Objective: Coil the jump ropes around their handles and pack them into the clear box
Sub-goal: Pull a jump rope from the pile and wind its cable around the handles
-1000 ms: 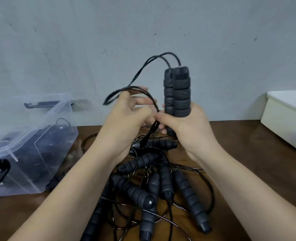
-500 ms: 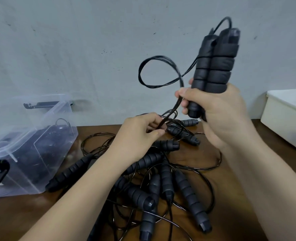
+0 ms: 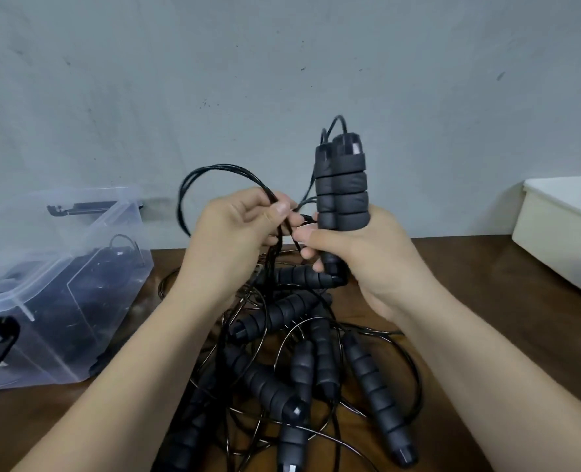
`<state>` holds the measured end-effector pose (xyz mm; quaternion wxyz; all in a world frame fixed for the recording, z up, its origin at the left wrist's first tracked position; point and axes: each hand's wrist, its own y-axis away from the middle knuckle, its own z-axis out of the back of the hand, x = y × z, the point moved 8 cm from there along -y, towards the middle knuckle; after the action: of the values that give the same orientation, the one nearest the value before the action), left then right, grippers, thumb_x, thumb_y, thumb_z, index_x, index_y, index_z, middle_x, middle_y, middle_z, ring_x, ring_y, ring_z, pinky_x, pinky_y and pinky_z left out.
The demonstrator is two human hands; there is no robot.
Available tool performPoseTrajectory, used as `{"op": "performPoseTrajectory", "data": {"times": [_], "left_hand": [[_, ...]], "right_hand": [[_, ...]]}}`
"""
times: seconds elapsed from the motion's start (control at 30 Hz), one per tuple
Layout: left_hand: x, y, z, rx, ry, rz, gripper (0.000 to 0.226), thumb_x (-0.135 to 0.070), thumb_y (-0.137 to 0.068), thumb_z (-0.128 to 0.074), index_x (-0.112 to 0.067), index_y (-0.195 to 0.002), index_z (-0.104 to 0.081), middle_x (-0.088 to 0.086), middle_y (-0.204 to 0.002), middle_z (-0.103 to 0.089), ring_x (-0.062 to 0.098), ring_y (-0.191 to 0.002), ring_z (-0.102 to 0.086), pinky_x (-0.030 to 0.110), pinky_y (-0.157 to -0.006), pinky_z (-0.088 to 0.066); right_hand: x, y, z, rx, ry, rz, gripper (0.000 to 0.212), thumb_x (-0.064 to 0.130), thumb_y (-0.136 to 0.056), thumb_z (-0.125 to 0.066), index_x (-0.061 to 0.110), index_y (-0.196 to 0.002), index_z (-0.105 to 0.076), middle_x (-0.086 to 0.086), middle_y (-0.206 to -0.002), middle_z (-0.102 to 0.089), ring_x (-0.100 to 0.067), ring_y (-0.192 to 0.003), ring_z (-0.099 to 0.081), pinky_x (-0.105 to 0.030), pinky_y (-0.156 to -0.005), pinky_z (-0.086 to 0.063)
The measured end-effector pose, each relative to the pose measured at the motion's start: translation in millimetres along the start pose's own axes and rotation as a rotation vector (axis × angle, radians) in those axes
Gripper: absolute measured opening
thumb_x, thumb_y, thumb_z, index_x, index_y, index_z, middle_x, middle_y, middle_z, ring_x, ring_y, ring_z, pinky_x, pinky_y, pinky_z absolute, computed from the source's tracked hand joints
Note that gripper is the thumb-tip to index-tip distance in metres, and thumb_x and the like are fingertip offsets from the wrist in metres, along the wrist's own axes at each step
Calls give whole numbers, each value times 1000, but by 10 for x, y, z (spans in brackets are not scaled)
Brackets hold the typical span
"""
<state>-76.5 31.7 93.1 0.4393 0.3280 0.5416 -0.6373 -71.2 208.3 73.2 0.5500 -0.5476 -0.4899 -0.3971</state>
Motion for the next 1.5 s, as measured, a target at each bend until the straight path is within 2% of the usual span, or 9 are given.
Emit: {"op": "performPoseTrajectory", "data": {"times": [0.3,0.4,0.57,0.77,0.97,1.1,1.27,1.37,1.5], "left_hand": [[-307,138,61,-2,256,-7,16,-17,-103,-66,-7,-113,-74,9,-104,-82,21,-102,-78,30,-91,-63],[-274,149,20,-9,329,16,17,-15,-103,-66,-5,-114,-74,10,-103,-81,20,-102,-78,27,-86,-62],[-194,165,-92,-12,294,33,17,-19,-103,-67,-10,-114,-75,4,-107,-82,6,-90,-73,20,-81,-55],[-164,225,-222,3,397,115,19,-17,-105,-63,-9,-118,-74,5,-114,-81,26,-89,-73,39,-74,-65],[-118,186,-282,75,403,104,29,-9,-107,-59,-12,-135,-65,7,-120,-79,23,-89,-69,26,-78,-60],[-135,180,-335,262,134,73,52,8,-100,-54,-24,-141,-52,-1,-117,-78,14,-104,-74,24,-86,-57],[-64,187,-333,307,-653,-77,46,-32,-87,-81,-45,-124,-56,-25,-108,-73,-6,-106,-63,12,-89,-45],[-41,160,-322,237,-686,-137,22,-37,-89,-82,-38,-106,-68,-13,-89,-72,5,-87,-65,29,-83,-52],[83,94,-291,230,-704,-85,10,-45,-93,-77,-40,-98,-70,-12,-85,-70,8,-84,-64,35,-78,-53]], "right_hand": [[129,130,15,-159,249,219,28,23,-84,-91,20,-100,-68,3,-88,-76,-13,-76,-72,-37,-72,-61],[192,169,-53,-99,305,267,38,28,-79,-95,31,-108,-70,7,-99,-77,-9,-89,-73,-27,-77,-61],[87,117,-48,-129,233,261,33,24,-86,-90,30,-113,-73,-3,-93,-78,-23,-87,-77,-54,-78,-64],[49,87,-44,-103,76,221,28,8,-88,-87,18,-112,-75,-11,-89,-79,-26,-81,-79,-38,-68,-63],[51,64,-20,-118,143,236,24,10,-90,-84,21,-110,-76,-6,-81,-77,-23,-71,-75,-42,-69,-65],[97,28,89,-152,155,212,17,7,-88,-84,15,-99,-73,-7,-83,-77,-25,-71,-74,-47,-69,-67],[206,12,198,-171,78,207,19,2,-88,-82,2,-100,-68,-6,-73,-73,-19,-65,-70,-38,-67,-62],[277,38,223,-180,62,216,20,1,-87,-82,0,-101,-67,-6,-71,-73,-20,-63,-68,-38,-66,-63],[428,86,271,-197,-8,242,18,-2,-86,-82,3,-94,-67,-14,-76,-69,-22,-63,-66,-38,-65,-60]]}}
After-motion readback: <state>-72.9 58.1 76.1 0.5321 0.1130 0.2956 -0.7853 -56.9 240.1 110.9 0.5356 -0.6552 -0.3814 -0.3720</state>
